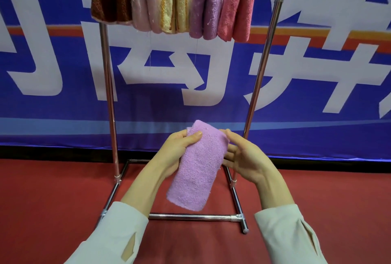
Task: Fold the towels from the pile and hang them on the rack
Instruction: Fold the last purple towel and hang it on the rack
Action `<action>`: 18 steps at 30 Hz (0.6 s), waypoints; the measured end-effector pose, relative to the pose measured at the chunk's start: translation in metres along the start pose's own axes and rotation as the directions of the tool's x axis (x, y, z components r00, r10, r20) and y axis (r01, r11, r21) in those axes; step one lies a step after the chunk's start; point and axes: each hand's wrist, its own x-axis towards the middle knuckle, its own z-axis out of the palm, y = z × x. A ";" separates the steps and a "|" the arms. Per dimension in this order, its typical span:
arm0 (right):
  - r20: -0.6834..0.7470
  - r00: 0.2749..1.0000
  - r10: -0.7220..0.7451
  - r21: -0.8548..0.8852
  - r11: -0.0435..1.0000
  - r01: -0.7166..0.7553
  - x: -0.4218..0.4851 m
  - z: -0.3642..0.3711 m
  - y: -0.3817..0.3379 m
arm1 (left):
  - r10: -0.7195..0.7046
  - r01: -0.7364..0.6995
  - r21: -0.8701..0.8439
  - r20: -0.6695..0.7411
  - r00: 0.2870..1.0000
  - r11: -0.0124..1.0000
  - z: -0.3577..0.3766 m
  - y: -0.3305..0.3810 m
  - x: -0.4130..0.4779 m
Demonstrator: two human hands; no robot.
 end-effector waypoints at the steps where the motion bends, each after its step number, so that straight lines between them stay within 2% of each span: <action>1: -0.011 0.999 -0.038 -0.027 0.999 0.038 0.000 0.001 0.001 | 0.006 -0.006 0.041 -0.013 1.000 0.999 -0.001 -0.001 0.000; 4: -0.029 0.992 -0.126 -0.111 0.986 0.122 -0.002 0.005 0.003 | 0.044 -0.027 0.176 -0.093 0.995 0.984 -0.004 -0.002 0.000; 8: -0.059 0.982 -0.180 -0.276 0.948 0.157 0.001 0.008 0.006 | 0.093 -0.055 0.166 -0.228 0.969 0.985 -0.003 -0.003 0.001; 14: -0.081 0.964 -0.254 -0.470 0.863 0.188 0.005 0.008 0.009 | 0.191 -0.172 0.174 -0.097 0.977 0.970 -0.002 -0.005 0.000; 18: -0.076 0.957 -0.281 -0.520 0.830 0.203 0.004 0.008 0.009 | 0.276 -0.252 0.195 -0.108 0.955 0.948 -0.002 -0.003 -0.002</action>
